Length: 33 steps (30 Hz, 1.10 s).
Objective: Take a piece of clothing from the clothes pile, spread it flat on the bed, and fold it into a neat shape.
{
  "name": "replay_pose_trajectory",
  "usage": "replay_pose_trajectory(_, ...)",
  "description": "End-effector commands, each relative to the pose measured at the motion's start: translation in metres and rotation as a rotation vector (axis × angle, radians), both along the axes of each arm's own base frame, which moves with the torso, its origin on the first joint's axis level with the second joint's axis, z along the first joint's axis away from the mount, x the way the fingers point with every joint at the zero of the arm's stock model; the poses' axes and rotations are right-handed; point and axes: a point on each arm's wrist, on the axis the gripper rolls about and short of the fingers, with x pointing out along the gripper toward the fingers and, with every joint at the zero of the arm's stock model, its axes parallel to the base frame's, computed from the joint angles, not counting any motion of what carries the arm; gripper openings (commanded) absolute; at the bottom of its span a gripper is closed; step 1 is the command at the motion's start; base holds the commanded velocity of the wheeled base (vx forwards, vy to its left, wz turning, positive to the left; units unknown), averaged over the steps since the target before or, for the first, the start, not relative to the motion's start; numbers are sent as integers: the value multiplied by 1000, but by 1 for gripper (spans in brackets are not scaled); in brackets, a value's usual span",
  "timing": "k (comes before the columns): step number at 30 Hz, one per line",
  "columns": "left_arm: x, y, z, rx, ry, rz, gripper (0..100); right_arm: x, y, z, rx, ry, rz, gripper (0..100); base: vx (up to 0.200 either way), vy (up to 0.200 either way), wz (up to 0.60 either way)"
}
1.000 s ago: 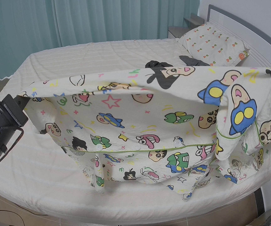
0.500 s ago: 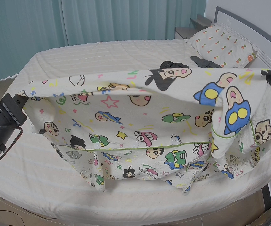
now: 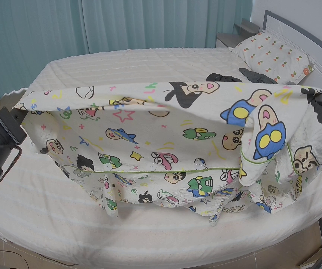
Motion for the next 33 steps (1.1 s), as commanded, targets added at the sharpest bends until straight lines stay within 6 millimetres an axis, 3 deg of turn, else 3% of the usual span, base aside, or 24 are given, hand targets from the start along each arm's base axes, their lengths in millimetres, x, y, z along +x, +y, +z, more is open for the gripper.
replay_pose_trajectory(1, 0, 1, 1, -2, -3, 5, 0, 0, 0, -2, -2, 7, 1, 0, 0, 200, 0)
replay_pose_trajectory(13, -1, 1, -1, -2, 3, 9, 0, -10, -2, -10, -3, 13, 3, 0, 0, 0, 0)
replay_pose_trajectory(28, -9, 5, 1, -11, -17, 10, 0, -31, -8, -11, -4, -48, 9, 0, -200, 0, 0)
replay_pose_trajectory(33, -13, 7, 3, -18, -31, 10, 0, -36, -9, -9, 1, -68, 9, 0, 0, 0, 0)
